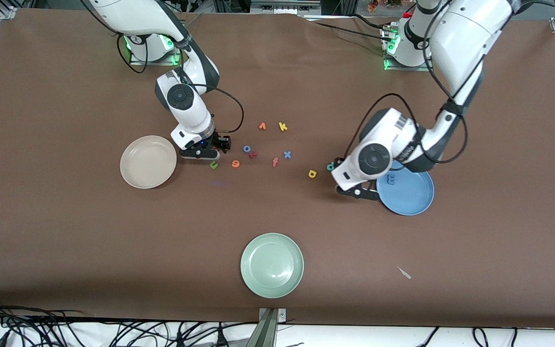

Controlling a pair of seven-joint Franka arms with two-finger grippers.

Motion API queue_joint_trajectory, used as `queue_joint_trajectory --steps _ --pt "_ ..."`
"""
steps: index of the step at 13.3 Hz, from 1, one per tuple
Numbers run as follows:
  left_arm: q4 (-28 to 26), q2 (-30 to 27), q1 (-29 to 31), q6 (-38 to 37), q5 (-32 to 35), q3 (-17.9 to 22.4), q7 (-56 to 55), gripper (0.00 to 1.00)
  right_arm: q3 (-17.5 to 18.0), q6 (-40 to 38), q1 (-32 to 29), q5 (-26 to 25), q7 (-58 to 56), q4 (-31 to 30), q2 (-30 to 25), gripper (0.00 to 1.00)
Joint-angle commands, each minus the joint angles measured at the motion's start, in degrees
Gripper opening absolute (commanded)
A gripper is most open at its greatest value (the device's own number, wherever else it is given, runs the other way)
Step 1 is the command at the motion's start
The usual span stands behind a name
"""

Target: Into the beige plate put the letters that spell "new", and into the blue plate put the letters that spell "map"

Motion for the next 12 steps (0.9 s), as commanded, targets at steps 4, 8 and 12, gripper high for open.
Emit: queue_joint_trajectory --steps 4,8,12 --pt "-1.44 3.56 -3.95 8.06 -0.06 0.61 -10.67 0.83 -0.09 1.27 0.0 -1.67 0.77 -0.63 0.39 0.34" --pt "-5.64 3.92 -3.25 12.26 1.78 0.79 -9.71 0.76 -0.96 -0.39 0.0 -1.76 -0.71 -0.19 -1.18 0.3" --pt "-6.1 3.57 -3.08 12.37 2.75 0.7 -9.7 0.1 -1.84 -5.33 -0.09 -2.73 -2.13 1.13 -3.03 0.31"
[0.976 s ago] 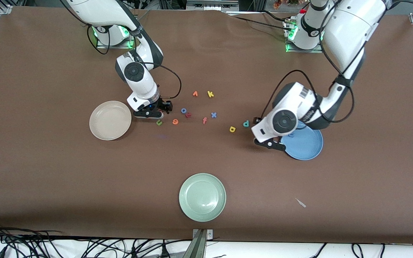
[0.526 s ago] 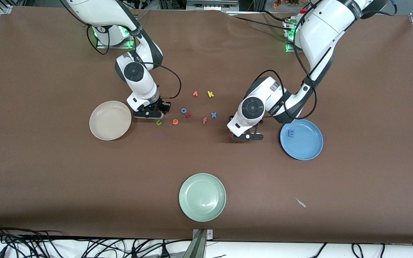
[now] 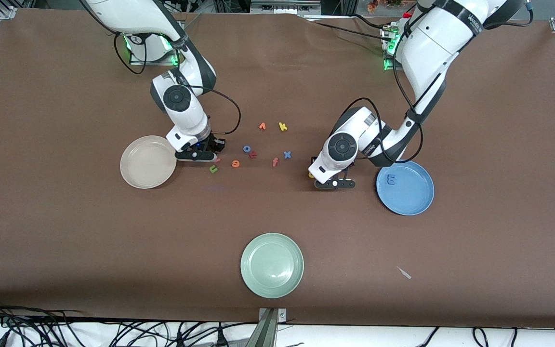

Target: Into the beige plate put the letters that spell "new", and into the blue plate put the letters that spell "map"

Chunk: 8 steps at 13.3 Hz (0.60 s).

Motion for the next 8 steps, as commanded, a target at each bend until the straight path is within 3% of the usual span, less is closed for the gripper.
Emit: queue_joint_trajectory --steps 1,2,3,8 --pt "-1.18 -0.95 0.67 0.04 1.43 -0.05 0.4 0.0 -0.06 -1.74 -0.03 -1.04 0.37 0.07 -1.51 0.56" --pt "-1.09 -1.3 0.76 -0.32 1.43 -0.05 0.4 0.0 0.03 -1.74 0.06 -1.04 0.38 0.42 -1.51 0.68" --pt "-0.83 -1.65 0.76 -1.45 1.43 -0.05 0.49 0.0 0.12 -1.74 0.06 -1.04 0.55 1.29 -1.16 0.71" --pt "0.92 -6.3 5.58 -8.03 1.08 -0.22 10.3 0.0 -0.14 -1.83 -0.12 -1.47 -0.06 10.42 5.07 0.71"
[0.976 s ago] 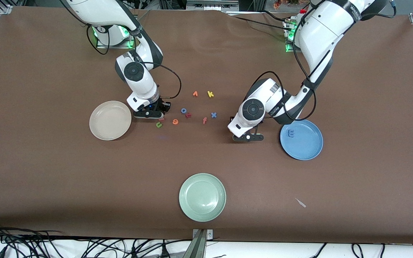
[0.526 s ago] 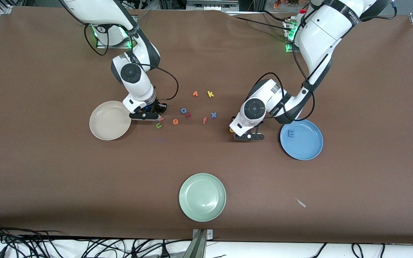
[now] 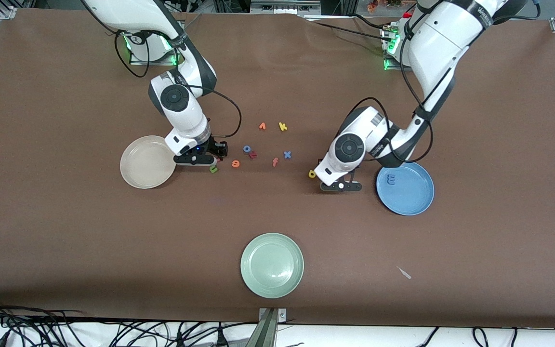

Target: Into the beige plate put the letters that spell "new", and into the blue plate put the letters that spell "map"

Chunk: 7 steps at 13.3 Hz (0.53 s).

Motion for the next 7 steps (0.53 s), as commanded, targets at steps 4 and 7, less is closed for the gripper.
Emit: queue_joint_trajectory --steps 4,7 --pt "-0.13 -6.92 10.14 -9.42 0.75 -0.18 20.44 0.0 -0.77 -1.04 -0.34 -3.17 -0.01 6.4 5.21 0.71" --pt "-0.48 -6.13 16.91 -9.25 1.01 -0.01 29.32 0.0 -0.86 -1.04 -0.78 -3.17 0.16 5.87 5.74 0.7"
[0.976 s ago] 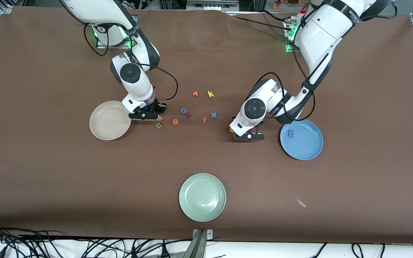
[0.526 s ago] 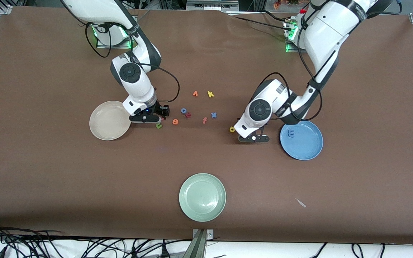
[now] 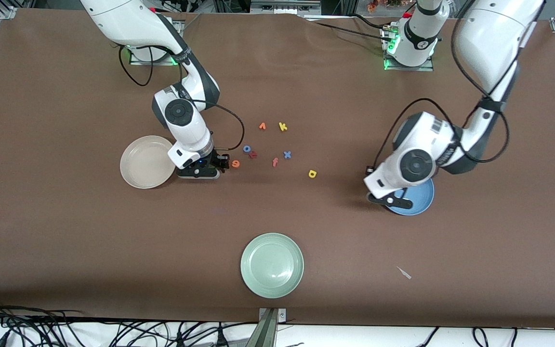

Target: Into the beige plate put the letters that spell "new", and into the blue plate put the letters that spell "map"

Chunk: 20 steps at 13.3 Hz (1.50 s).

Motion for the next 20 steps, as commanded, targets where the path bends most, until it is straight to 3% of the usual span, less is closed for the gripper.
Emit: queue_joint_trajectory --steps 1,4,5,6,7,9,12,15,20 --pt "-1.21 0.87 6.56 0.37 0.98 -0.61 8.02 0.0 0.17 -0.84 -0.52 -1.21 0.61 0.34 1.02 0.69" --pt "-1.13 3.16 11.67 1.42 1.42 -0.26 13.48 0.04 0.25 -0.75 -0.44 -1.21 1.49 -0.81 1.11 0.65" --pt "-1.13 3.61 12.04 1.78 1.42 -0.35 13.49 0.13 0.25 -0.66 -0.44 -1.21 1.49 -0.81 1.2 0.62" --pt "-1.13 3.7 11.61 1.78 1.42 -0.35 13.49 0.52 0.25 -0.66 -0.35 -1.21 1.49 -0.81 1.29 0.57" --pt "-1.04 3.7 11.6 1.78 0.73 -0.52 13.49 1.0 0.25 -0.57 -0.35 -1.21 1.49 -0.81 1.46 0.5" --pt "-0.86 3.26 11.34 1.52 0.54 -1.31 13.41 1.0 0.25 -0.4 -0.35 -1.21 1.49 -0.81 1.72 0.35" --pt "-0.6 2.47 11.43 0.99 0.46 -6.04 12.44 1.0 0.25 -0.48 -0.26 -1.21 1.85 -0.81 1.73 0.2" --pt "1.06 2.55 10.03 1.08 0.45 -11.49 5.27 1.0 0.08 -2.49 -0.43 -1.21 0.01 -0.2 0.15 0.2" --pt "4.94 5.53 -1.48 1.69 0.72 -11.25 -16.18 1.0 -7.11 -16.63 -0.44 -1.21 -14.82 1.48 -6.35 0.2"
